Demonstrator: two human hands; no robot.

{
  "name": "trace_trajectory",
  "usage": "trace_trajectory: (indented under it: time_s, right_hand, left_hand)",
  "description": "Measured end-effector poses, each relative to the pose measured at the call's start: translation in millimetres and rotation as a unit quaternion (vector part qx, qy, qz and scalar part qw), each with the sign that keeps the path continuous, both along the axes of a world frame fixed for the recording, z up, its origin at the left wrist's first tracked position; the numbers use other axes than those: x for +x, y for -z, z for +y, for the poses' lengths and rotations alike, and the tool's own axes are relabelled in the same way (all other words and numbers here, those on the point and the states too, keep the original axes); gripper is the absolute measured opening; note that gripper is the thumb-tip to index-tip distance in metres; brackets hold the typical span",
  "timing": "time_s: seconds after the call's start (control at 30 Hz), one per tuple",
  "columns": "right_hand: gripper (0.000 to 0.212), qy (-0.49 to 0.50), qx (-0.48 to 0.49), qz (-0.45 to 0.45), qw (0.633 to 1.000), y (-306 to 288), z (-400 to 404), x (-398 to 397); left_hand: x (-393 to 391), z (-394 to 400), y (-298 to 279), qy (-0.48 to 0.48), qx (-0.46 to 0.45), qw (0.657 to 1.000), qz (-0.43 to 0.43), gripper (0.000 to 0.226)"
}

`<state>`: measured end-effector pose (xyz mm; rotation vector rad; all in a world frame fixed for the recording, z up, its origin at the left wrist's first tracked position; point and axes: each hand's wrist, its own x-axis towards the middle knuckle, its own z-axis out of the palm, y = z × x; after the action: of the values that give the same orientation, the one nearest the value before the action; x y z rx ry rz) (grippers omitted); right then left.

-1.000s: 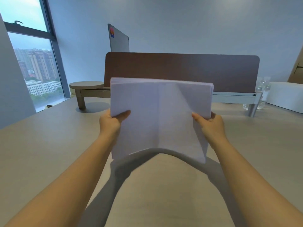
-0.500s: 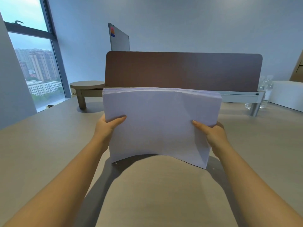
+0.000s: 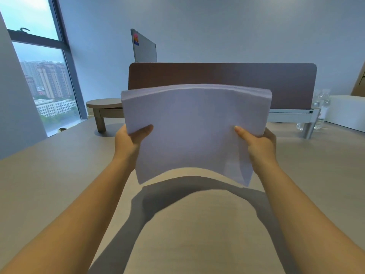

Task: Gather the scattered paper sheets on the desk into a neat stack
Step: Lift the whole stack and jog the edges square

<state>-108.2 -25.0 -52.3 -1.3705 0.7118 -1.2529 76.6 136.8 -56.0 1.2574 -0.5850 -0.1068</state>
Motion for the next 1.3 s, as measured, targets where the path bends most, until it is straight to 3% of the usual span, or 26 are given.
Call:
trace_trajectory:
  time_s: [0.17, 0.3, 0.6, 0.73, 0.93, 1.3]
  right_hand:
    - [0.029, -0.062, 0.055, 0.054, 0.995, 22.7, -10.1, -10.6]
    - [0.028, -0.057, 0.028, 0.069, 0.996, 22.4, -10.4, -9.0]
    - [0.035, 0.011, 0.006, 0.045, 0.999, 16.8, -1.6, 3.3]
    - [0.026, 0.003, -0.002, 0.029, 1.000, -2.2, -2.4, -0.5]
    - [0.025, -0.058, 0.067, 0.046, 0.995, 26.7, -10.0, -14.1]
    - [0.028, 0.013, 0.014, 0.047, 0.999, 25.5, 3.4, -1.2]
  left_hand:
    - [8.2, 5.6, 28.9, 0.036, 0.061, 0.997, 0.029, 0.029]
    - [8.5, 0.7, 28.3, 0.023, 0.082, 0.996, 0.029, 0.034]
    - [-2.4, -7.1, 13.8, -0.039, 0.068, 0.996, 0.032, 0.009]
    - [1.1, -1.1, 0.7, 0.006, 0.020, 1.000, 0.019, 0.014]
    - [4.1, 5.9, 32.3, 0.072, 0.098, 0.992, 0.042, 0.031]
    - [-12.6, -8.1, 22.9, -0.055, 0.101, 0.993, 0.020, 0.014]
